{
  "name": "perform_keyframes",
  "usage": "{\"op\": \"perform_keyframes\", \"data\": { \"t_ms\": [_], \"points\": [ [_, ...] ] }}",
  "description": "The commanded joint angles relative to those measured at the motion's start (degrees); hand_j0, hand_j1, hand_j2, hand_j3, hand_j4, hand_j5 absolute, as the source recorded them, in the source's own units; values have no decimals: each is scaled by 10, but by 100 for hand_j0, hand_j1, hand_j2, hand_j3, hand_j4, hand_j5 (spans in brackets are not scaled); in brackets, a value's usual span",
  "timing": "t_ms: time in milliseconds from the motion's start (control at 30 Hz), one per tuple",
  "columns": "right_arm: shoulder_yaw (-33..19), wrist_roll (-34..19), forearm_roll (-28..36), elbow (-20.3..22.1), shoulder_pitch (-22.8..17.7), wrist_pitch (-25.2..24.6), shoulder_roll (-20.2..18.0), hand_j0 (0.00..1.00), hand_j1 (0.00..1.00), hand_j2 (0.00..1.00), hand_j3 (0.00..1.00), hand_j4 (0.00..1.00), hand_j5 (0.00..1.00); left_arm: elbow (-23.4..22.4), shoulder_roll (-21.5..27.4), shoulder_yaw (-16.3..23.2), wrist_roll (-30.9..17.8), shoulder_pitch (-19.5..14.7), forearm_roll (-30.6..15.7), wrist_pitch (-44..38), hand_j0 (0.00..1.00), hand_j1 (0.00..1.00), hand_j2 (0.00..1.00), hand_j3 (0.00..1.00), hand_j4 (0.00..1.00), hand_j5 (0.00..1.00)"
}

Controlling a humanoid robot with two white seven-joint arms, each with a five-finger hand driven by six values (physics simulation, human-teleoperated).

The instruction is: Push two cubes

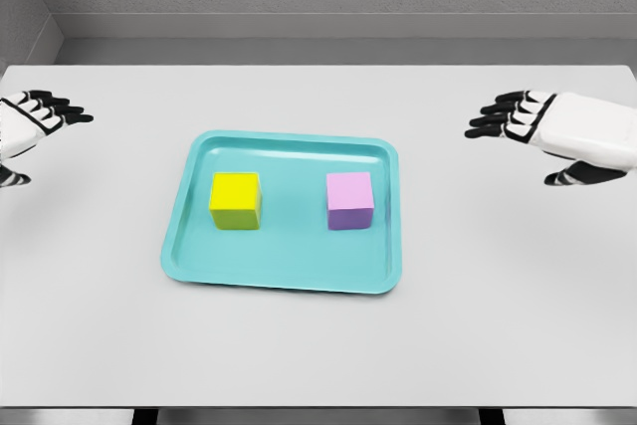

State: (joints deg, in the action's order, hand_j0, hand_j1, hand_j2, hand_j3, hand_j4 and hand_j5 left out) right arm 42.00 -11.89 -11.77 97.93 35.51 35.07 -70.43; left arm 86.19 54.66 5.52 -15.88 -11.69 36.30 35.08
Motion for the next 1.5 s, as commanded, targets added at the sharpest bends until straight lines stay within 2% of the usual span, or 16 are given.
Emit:
{"op": "perform_keyframes", "data": {
  "t_ms": [0, 67, 200, 233, 300, 367, 400, 467, 533, 567, 667, 800, 900, 1067, 1167, 1467],
  "points": [
    [5, 0, -2, -3, 0, -1, 3, 100, 100, 100, 100, 100, 100, 25, 2, -1, -2, 0, 4, -1, 100, 100, 100, 100, 100, 100],
    [5, 1, -4, -2, 0, -1, 4, 100, 100, 100, 100, 100, 100, 56, 1, 0, -2, 3, 7, -1, 100, 100, 100, 100, 100, 100],
    [0, 3, 1, -13, 4, -1, 16, 100, 100, 100, 100, 100, 100, 58, 0, 9, -4, 5, 10, -1, 100, 100, 100, 100, 100, 100],
    [-2, -10, -4, -17, 25, -1, 18, 100, 100, 100, 100, 100, 100, 58, 0, 12, -7, 4, 9, -1, 100, 100, 100, 100, 100, 100],
    [-3, -141, -6, -40, 62, -1, 35, 99, 99, 99, 99, 99, 99, 57, 0, 23, -14, 4, 10, -1, 100, 100, 100, 100, 100, 100],
    [-2, -219, -30, -56, 73, -1, 64, 90, 90, 90, 90, 90, 90, 56, -1, 33, -33, 2, 11, -1, 100, 100, 100, 100, 100, 100],
    [-1, -225, -62, -56, 73, -1, 72, 86, 86, 86, 86, 86, 86, 54, -3, 34, -42, 2, 11, -1, 100, 100, 100, 100, 100, 100],
    [5, -226, -127, -56, 72, -1, 106, 81, 81, 81, 81, 81, 81, 51, -7, 56, -59, -4, 12, -1, 90, 90, 90, 90, 90, 90],
    [5, -226, -159, -52, 69, -1, 115, 70, 70, 70, 70, 70, 70, 51, -9, 61, -79, -8, 14, -1, 71, 71, 71, 71, 71, 71],
    [5, -226, -162, -45, 69, -1, 115, 68, 68, 68, 68, 68, 68, 50, -9, 61, -82, -12, 15, -1, 70, 70, 70, 70, 70, 70],
    [5, -231, -187, -43, 60, -1, 153, 68, 68, 68, 68, 68, 68, 50, -15, 72, -97, -22, 16, -1, 70, 70, 70, 70, 70, 70],
    [5, -231, -189, -43, 53, -1, 157, 60, 60, 60, 60, 60, 60, 42, -21, 85, -100, -40, 17, -1, 69, 69, 69, 69, 69, 69],
    [5, -231, -196, -44, 47, -1, 178, 60, 60, 60, 60, 60, 60, 42, -21, 128, -100, -69, 17, -1, 70, 70, 70, 70, 70, 70],
    [5, -231, -200, -46, 47, -1, 205, 60, 60, 60, 60, 60, 60, 49, -29, 146, -100, -77, 16, -1, 70, 70, 70, 70, 70, 70],
    [5, -231, -200, -47, 47, -1, 220, 60, 60, 60, 60, 60, 60, 47, -42, 180, -114, -102, 20, -1, 70, 70, 70, 70, 70, 70],
    [5, -231, -205, -62, 46, -1, 244, 60, 60, 60, 60, 60, 60, 49, -52, 200, -114, -113, 16, -1, 70, 70, 70, 70, 70, 70]
  ]
}}
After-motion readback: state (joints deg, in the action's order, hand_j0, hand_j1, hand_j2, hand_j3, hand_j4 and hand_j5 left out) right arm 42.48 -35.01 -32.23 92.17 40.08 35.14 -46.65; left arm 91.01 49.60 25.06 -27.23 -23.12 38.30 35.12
